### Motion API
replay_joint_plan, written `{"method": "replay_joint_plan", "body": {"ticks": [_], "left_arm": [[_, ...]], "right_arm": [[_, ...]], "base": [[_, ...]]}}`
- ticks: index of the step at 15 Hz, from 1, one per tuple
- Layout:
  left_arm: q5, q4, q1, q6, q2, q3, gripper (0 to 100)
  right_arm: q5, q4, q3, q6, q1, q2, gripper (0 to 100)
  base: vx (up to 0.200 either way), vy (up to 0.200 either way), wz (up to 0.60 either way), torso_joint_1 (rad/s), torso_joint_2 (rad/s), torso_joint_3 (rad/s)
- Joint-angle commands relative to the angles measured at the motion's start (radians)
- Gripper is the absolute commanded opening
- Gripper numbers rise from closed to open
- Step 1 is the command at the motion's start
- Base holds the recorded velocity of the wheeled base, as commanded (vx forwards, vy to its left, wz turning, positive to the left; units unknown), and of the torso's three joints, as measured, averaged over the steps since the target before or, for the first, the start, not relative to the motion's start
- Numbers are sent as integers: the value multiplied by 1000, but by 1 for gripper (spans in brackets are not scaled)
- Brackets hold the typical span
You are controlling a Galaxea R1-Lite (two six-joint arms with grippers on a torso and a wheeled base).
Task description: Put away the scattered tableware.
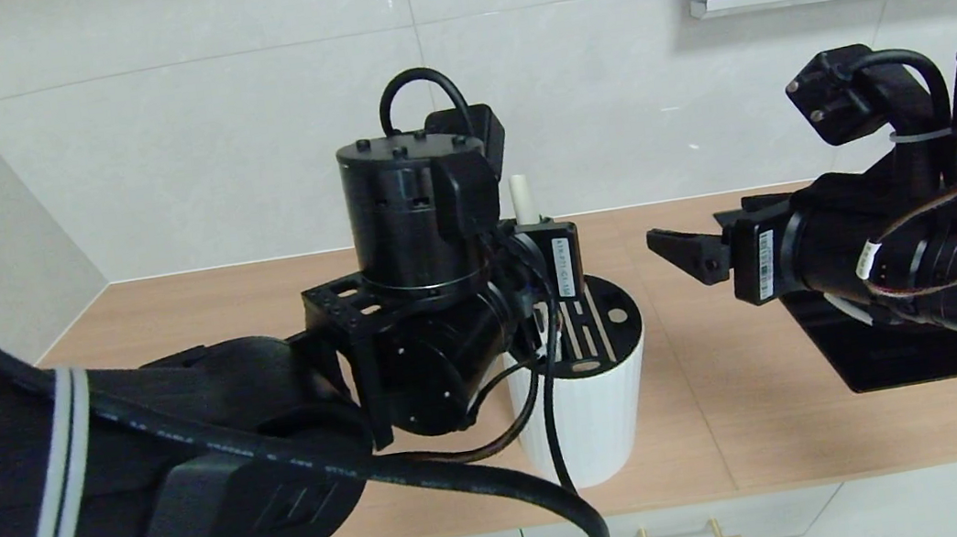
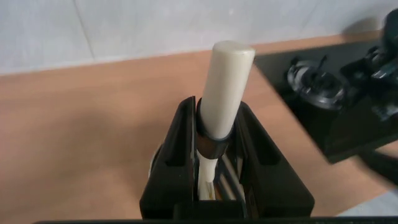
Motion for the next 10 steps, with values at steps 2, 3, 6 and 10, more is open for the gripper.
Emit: {"method": "replay_joint_plan", "body": {"ticks": [2, 3, 6, 10], "left_arm": [[1, -2, 0, -24, 42, 9, 0], [2, -2, 0, -24, 51, 9, 0], [7, 0, 0, -24, 63, 3, 0], [15, -2, 0, -26, 80, 6, 100]], "right_arm": [[0, -2, 0, 0, 1, 3, 100], [0, -1, 1, 0, 1, 3, 100], [0, -2, 0, 0, 1, 3, 100], [0, -2, 0, 0, 1, 2, 100]], "base": [[0, 0, 0, 0, 0, 0], [0, 0, 0, 0, 0, 0], [0, 0, 0, 0, 0, 0], [0, 0, 0, 0, 0, 0]]}}
